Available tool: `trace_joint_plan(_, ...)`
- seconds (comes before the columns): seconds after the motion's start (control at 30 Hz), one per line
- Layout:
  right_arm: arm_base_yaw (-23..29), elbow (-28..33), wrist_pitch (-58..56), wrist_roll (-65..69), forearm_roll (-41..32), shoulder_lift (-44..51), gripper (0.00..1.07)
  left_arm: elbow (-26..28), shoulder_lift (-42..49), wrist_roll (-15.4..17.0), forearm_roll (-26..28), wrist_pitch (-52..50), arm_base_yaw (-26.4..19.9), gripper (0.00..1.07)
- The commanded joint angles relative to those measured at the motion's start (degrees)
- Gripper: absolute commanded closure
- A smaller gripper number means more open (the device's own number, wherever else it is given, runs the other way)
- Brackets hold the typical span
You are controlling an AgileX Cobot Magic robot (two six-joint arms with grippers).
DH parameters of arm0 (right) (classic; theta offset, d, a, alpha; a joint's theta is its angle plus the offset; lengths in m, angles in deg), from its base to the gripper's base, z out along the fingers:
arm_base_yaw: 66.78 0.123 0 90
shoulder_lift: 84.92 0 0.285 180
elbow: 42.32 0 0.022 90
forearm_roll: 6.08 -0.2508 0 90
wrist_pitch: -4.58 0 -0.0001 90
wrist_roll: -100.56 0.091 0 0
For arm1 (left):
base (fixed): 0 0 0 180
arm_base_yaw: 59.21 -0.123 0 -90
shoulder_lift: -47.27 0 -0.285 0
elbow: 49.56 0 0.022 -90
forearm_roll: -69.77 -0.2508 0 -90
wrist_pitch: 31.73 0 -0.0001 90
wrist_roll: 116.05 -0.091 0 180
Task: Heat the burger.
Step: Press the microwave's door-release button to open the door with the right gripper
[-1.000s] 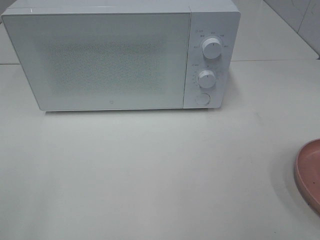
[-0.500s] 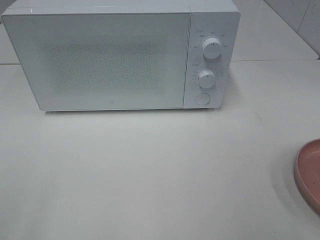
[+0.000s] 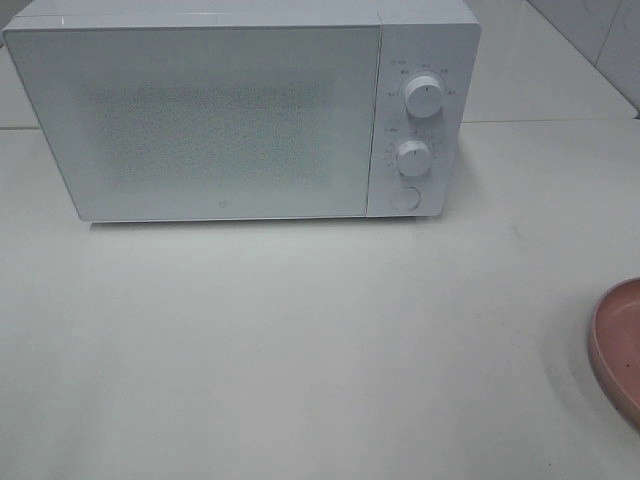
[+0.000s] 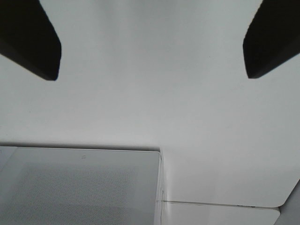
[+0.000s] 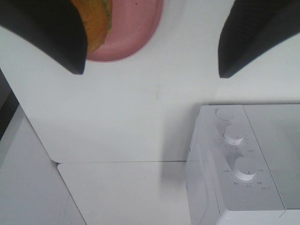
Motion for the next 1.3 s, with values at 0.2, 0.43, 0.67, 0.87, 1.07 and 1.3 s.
trace_joint_plan(0.2, 0.0, -0.4, 6.88, -0.69, -0.23, -6.07, 0.34, 0.0, 0.97, 0.34, 0.17, 0.11, -0.06, 0.09)
trace_joint_plan(0.43, 0.0, -0.4, 11.57, -0.69, -0.46, -13.12, 0.34, 0.0, 0.97, 0.34, 0.17, 0.11, -0.06, 0.09)
trace_joint_plan(0.67, 0.0, -0.4, 15.7, -0.69, -0.46, -18.74, 0.34, 0.0, 0.97, 0.34, 0.17, 0.11, -0.06, 0.09)
trace_joint_plan(0.87, 0.0, 0.52, 20.8, -0.46, -0.4, -25.55, 0.34, 0.0, 0.97, 0.34, 0.17, 0.11, -0.06, 0.09)
trace_joint_plan(1.07, 0.0, 7.33, 35.81, -0.46, -0.46, -29.28, 0.34, 0.0, 0.97, 0.34, 0.17, 0.11, -0.06, 0.09)
trace_joint_plan(1.3, 0.0, 12.61, 51.22, -0.34, -0.46, -31.86, 0.34, 0.0, 0.97, 0.34, 0.17, 0.11, -0.06, 0.09)
